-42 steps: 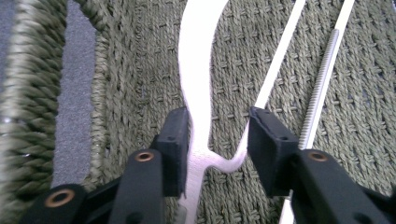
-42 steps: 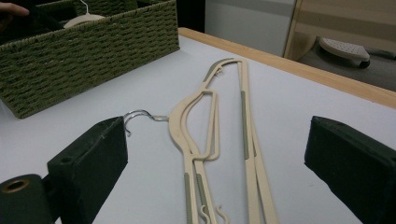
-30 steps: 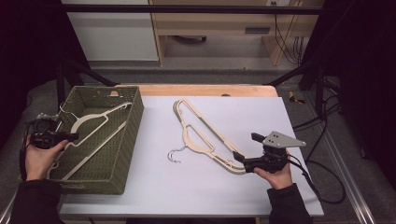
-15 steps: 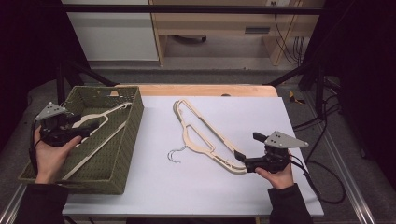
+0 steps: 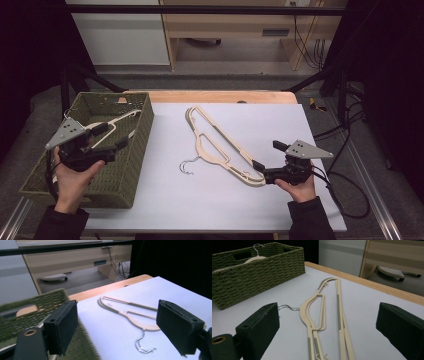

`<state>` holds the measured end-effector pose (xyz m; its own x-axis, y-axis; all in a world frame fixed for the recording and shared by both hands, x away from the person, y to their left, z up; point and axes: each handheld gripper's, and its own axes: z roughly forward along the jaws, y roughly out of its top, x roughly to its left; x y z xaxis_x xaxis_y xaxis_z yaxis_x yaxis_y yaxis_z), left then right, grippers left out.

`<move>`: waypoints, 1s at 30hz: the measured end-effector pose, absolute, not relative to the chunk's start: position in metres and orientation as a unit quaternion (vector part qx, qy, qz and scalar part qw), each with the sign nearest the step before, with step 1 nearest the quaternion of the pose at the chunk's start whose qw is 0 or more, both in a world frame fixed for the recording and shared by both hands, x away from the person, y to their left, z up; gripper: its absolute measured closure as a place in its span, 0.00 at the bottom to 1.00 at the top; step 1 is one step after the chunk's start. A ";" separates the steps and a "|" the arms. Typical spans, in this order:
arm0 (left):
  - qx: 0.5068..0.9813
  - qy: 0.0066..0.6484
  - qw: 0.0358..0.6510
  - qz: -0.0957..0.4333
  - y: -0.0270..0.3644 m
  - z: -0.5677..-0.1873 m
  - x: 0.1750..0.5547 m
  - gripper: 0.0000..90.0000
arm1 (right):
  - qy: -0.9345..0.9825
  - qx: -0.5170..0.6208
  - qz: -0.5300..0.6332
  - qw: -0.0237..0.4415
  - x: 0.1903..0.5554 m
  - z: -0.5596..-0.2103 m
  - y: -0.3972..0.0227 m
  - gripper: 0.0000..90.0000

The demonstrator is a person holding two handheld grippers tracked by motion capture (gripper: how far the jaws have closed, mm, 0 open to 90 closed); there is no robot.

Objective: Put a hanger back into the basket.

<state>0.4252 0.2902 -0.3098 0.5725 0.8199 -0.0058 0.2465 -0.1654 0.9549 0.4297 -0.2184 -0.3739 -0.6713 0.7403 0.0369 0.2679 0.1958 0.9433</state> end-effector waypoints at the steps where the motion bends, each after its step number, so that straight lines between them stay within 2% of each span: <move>1: 0.714 0.369 0.530 0.270 0.284 -0.312 0.422 0.20 | 0.741 0.340 0.536 0.221 0.430 -0.374 -0.219 0.06; 14: 0.744 0.342 0.518 0.247 0.221 -0.344 0.419 0.19 | 0.743 0.338 0.534 0.220 0.430 -0.374 -0.218 0.05; 30: 0.783 0.334 0.487 0.193 0.181 -0.390 0.451 0.21 | 0.745 0.340 0.531 0.218 0.431 -0.377 -0.216 0.06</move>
